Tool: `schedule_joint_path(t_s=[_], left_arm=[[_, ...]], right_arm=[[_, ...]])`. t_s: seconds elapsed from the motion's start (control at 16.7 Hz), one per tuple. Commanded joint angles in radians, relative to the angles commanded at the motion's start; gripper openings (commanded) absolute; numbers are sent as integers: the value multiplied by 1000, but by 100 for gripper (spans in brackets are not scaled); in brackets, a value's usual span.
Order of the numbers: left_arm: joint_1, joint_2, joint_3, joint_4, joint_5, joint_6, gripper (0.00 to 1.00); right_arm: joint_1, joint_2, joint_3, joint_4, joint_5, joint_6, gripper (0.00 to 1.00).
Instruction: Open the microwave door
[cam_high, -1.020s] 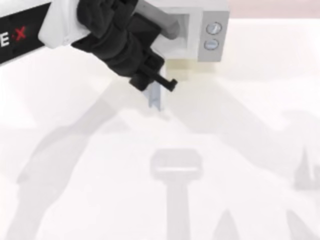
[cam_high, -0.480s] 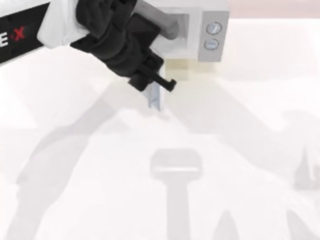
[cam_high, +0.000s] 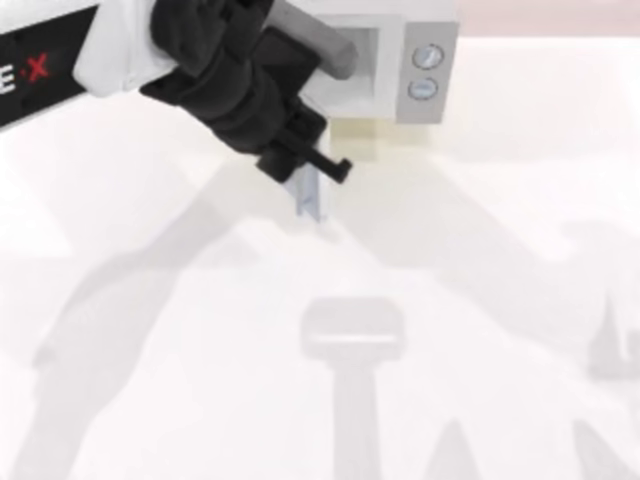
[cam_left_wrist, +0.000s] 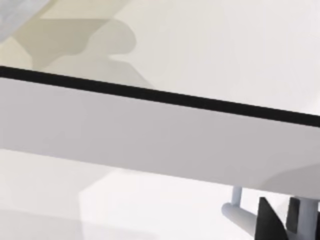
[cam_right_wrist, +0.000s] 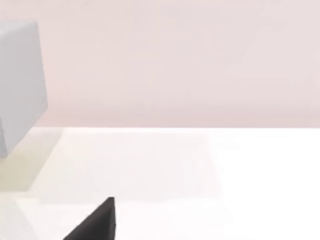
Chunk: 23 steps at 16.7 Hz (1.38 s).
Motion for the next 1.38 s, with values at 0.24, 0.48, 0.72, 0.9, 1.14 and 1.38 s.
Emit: schedule_joint_path(t_s=[0.24,0.48,0.72,0.9,1.14,1.38], left_arm=[[0,0,0,0,0,0,0],[0,0,0,0,0,0,0],[8,-8,-11,-4,22,30,0],[38,-31,-31,-12,59,106,0],[60,-43,-50,-21,86,160,0],[60,-43,-50,-21,86,160,0]], right_arm=[[0,0,0,0,0,0,100],[0,0,0,0,0,0,100],[0,0,0,0,0,0,100],[0,0,0,0,0,0,100],[0,0,0,0,0,0,100],[0,0,0,0,0,0,100]])
